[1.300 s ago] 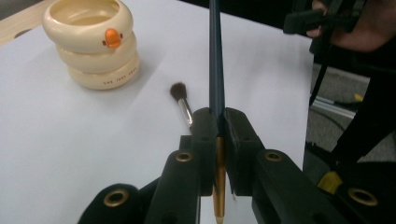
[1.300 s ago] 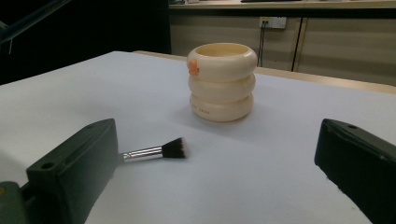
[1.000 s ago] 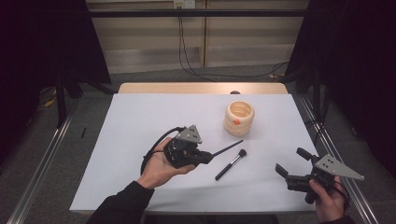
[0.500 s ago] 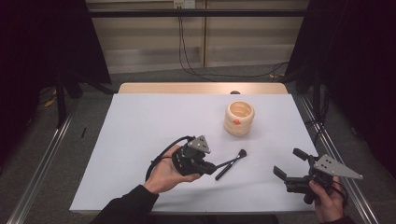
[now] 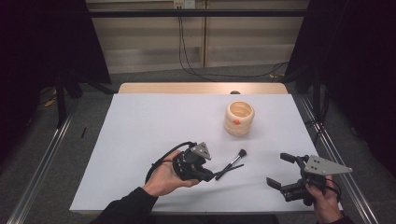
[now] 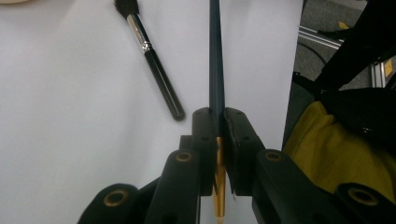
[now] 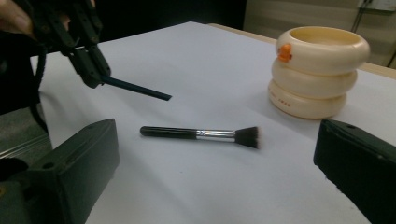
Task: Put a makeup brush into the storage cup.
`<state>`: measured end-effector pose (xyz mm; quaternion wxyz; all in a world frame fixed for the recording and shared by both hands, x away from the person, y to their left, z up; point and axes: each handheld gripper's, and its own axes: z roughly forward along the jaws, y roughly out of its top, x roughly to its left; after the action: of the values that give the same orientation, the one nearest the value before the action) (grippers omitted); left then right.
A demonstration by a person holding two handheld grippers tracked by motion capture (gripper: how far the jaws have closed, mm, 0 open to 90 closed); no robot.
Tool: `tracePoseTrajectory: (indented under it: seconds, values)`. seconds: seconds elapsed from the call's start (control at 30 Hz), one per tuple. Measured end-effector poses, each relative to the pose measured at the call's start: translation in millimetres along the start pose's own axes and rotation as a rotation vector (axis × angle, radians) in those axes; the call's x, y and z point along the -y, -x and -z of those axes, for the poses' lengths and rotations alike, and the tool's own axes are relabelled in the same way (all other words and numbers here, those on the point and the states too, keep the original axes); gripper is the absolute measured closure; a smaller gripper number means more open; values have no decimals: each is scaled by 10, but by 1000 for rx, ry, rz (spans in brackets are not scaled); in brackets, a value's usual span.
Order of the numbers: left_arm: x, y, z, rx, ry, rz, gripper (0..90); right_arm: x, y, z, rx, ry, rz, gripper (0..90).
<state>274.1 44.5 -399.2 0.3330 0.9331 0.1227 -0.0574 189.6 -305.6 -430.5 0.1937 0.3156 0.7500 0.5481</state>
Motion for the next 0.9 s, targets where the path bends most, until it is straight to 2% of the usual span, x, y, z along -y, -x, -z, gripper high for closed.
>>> tracePoseTrajectory:
  seconds: [0.07, 0.13, 0.2, 0.4, 0.5, 0.53, 0.57, 0.67, 0.73, 0.83, 0.9]
  values:
    - [5, -10, 14, 8, 9, 4, 837, -32, -11, 5, -12, 19, 3, 0]
    - [9, -9, 21, 6, 11, -2, 836, -75, -20, 2, 8, 52, 7, 0]
    - [13, 7, 13, 16, 20, 3, 837, -110, -18, -12, -5, 73, 13, 0]
    - [18, 18, 15, 25, 21, 4, 836, -219, -14, -93, -36, 86, 11, 0]
    - [15, 18, 39, 5, 7, -7, 836, -314, -2, -125, -44, 103, 24, 0]
    - [23, 19, 34, 23, 30, 0, 836, -349, 9, -134, -54, 112, 21, 0]
    - [23, 11, 41, 23, 27, -12, 837, -385, 17, -137, -54, 118, 15, 0]
    - [34, -4, 49, 26, 29, 0, 836, -480, 43, -172, -69, 136, 28, 0]
    - [38, -7, 58, 17, 29, 1, 836, -538, 60, -210, -90, 134, 34, 0]
    - [35, -9, 60, 26, 31, -2, 836, -636, 73, -279, -113, 137, 37, 1]
    - [35, -4, 58, 21, 28, -1, 837, -717, 76, -322, -116, 138, 54, 1]
